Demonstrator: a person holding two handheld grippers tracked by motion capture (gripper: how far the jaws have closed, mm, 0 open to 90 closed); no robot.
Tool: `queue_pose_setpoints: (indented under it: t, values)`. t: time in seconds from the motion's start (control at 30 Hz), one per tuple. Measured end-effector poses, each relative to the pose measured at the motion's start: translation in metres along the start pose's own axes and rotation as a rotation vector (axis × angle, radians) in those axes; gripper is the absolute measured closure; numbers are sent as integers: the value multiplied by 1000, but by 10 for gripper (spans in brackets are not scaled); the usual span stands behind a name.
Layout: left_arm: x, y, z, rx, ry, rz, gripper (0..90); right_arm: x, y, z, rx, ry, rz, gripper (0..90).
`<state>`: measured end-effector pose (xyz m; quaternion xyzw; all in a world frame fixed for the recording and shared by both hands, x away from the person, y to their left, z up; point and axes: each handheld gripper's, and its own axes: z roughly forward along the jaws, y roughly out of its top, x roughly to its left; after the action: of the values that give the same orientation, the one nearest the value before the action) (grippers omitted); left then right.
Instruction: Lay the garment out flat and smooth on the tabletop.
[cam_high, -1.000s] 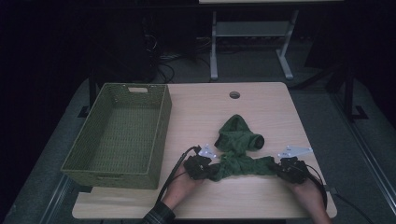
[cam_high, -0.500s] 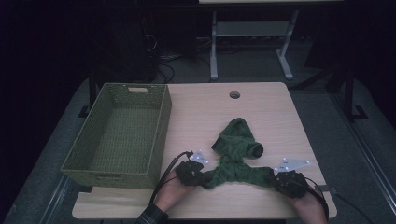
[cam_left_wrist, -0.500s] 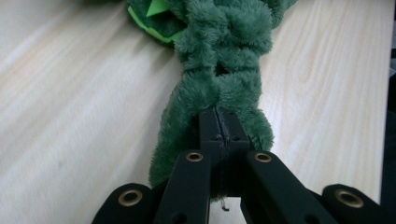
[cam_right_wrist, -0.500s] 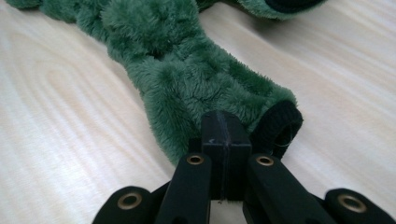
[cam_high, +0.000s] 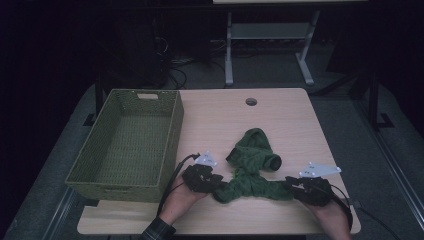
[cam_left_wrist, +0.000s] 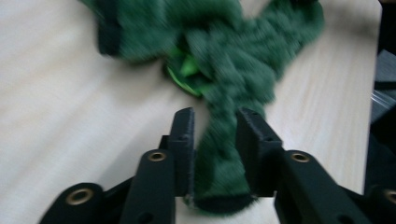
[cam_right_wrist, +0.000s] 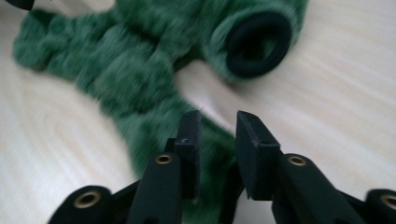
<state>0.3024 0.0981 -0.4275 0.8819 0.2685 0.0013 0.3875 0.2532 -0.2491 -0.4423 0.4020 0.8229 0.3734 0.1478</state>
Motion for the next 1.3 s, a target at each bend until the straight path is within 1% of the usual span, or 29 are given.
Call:
queue_pose_setpoints:
  t: [0.1,0.13,0.2,0.23,0.3,0.33,0.43,0.5,0.53,0.57,0.63,0.73,0.8,0.83,0.87,0.9,0.93,0.97,1.0,1.03,1.1,1.13,1.23,1.3]
  values:
    - [9,10,-1,-19,36,-9,582,-8,9,5,-16,-9,9,638]
    - [13,13,1,-27,46,-20,551,-11,12,7,-21,-13,17,602]
    - [20,19,4,-37,58,-31,518,-18,17,12,-22,-10,41,576]
    - [23,22,5,-38,63,-32,497,-22,21,14,-23,-15,52,566]
    - [30,28,10,-31,83,-28,479,-25,26,16,-28,-12,62,565]
    - [33,30,13,-39,88,-35,469,-27,28,18,-31,-13,62,566]
    - [40,37,22,-59,78,-55,453,-30,34,21,-33,-13,66,565]
    - [45,41,29,-63,62,-65,429,-31,37,23,-31,-4,67,547]
    - [46,43,31,-60,63,-60,417,-31,38,24,-28,2,74,530]
    - [46,44,33,-68,62,-61,403,-31,38,25,-33,10,76,510]
    - [48,46,39,-77,56,-57,374,-31,39,26,-26,25,94,476]
    - [53,49,47,-67,44,-54,354,-28,40,32,-10,8,105,423]
    - [56,50,52,-64,29,-56,356,-29,41,37,-13,3,107,423]
    - [57,50,54,-59,21,-57,363,-29,42,39,-11,5,115,429]
    - [58,50,55,-62,5,-64,387,-30,42,42,-11,12,120,455]
    - [59,50,57,-64,-7,-64,449,-30,42,44,-10,23,124,490]
    - [59,50,58,-62,-11,-65,504,-29,43,47,-7,29,123,552]
    - [58,49,59,-52,-22,-56,580,-28,43,49,-4,24,112,602]
    - [58,48,60,-39,-16,-41,680,-27,44,51,-2,17,103,657]
    - [58,48,60,-38,-16,-38,779,-27,44,52,2,10,93,727]
    - [58,47,56,-38,-14,-38,826,-27,44,52,-1,12,85,795]
    - [57,46,53,-50,-7,-38,837,-27,45,52,-7,8,68,812]
    - [54,45,37,-81,29,-40,848,-26,46,45,-24,-2,48,821]
    - [52,44,26,-86,60,-41,854,-26,47,39,-49,-2,30,822]
